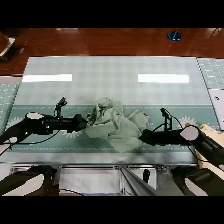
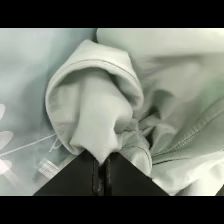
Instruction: Fold the shirts.
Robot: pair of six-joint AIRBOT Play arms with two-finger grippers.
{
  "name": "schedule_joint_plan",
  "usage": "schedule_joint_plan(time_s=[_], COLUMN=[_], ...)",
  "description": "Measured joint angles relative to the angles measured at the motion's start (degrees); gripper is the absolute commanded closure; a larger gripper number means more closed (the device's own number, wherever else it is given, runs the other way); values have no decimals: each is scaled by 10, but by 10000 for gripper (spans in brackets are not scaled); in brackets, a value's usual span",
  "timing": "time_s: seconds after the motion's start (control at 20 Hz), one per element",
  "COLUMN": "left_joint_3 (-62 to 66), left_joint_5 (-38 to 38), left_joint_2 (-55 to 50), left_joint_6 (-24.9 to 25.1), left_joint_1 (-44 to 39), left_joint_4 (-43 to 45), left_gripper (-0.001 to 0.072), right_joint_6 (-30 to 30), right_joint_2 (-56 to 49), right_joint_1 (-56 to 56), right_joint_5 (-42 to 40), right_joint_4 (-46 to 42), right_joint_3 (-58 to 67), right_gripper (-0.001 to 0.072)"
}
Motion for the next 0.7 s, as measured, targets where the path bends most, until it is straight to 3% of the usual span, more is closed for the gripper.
schedule_joint_plan(time_s=[0.2, 0.5, 0.7], left_joint_3=[65, 323, 510], left_joint_5=[-40, -110, -110], left_joint_2=[15, 97, 168], left_joint_6=[24, 12, -30], left_joint_1=[20, 88, 158], left_joint_4=[-18, -45, -4], left_gripper=[683, 683, 683], right_joint_6=[-47, -7, 9], right_joint_2=[-21, -28, -27], right_joint_1=[-3, -10, -10], right_joint_5=[27, 141, 249], right_joint_4=[-20, -216, -334], right_joint_3=[102, 490, 745], right_gripper=[684, 684, 684])
